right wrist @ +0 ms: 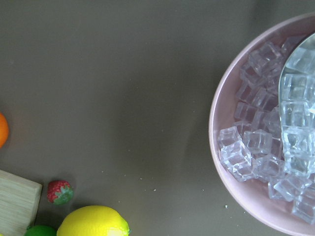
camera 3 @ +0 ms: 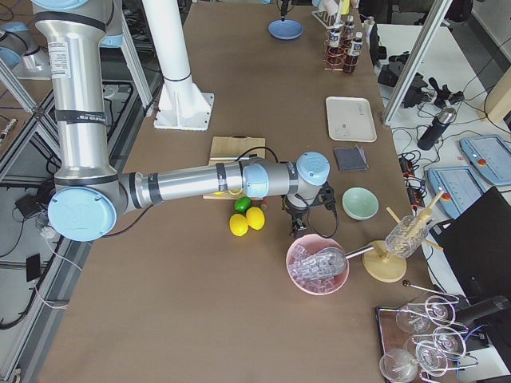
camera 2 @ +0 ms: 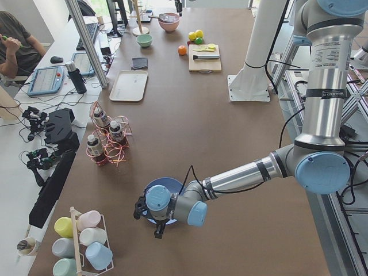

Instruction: Pick orange to plate

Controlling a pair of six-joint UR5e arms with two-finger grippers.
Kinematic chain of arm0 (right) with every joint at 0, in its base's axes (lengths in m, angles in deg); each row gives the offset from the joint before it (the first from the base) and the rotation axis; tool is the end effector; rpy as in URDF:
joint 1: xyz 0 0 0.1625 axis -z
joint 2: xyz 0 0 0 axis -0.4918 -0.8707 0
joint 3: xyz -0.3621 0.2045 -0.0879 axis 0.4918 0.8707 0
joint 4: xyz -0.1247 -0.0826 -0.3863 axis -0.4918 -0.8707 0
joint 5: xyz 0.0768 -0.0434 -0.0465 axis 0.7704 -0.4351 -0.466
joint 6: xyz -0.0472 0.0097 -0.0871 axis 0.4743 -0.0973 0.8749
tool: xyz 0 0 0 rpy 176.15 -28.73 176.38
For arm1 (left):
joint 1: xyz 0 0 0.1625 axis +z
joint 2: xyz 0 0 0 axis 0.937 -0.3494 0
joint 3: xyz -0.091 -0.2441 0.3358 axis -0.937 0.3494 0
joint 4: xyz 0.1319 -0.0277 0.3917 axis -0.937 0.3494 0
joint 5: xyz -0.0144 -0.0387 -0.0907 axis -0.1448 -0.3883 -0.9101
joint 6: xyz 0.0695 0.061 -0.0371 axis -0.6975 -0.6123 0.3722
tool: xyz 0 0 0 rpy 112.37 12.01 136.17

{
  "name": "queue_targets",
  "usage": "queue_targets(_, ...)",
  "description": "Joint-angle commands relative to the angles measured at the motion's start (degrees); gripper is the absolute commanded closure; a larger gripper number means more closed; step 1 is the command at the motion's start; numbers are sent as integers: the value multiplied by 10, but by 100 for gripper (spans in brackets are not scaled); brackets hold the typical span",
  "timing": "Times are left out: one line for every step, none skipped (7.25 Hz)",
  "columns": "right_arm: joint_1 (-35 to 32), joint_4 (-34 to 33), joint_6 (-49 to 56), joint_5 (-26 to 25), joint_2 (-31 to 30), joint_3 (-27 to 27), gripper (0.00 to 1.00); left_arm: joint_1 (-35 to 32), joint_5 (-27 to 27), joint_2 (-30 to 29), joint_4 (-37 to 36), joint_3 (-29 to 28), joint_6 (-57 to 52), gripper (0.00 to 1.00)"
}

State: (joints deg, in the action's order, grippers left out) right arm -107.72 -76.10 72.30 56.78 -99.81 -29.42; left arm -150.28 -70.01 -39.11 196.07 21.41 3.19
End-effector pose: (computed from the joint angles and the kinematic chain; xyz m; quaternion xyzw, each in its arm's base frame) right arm -0.0456 -0.5097 0.5776 0.0217 -0.4100 -0.1532 0.8988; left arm 0.0127 -0.4764 0.8139 0.0431 0.3804 0.0719 0.9210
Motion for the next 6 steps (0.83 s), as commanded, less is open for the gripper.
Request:
queue_targets(2,0,1,-1,2,1,0,7,1,-3,0,-10,0,12)
queue_targets(7,-1,1,-3,4,1,0,7,1,-3,0,-12,0,23)
queue_targets(11,-3,1,-2,10,4,0,7,1,-3,0,-14,0,34)
queue_targets(14,-8,0,0,16,9,0,7,1,-3,1,-15,0,48)
queue_targets(14,-8,0,1,20,17,0,7,1,-3,0,-15,0,78)
queue_targets(14,-8,0,1,25,28,0,7,1,-3,0,-14,1,100)
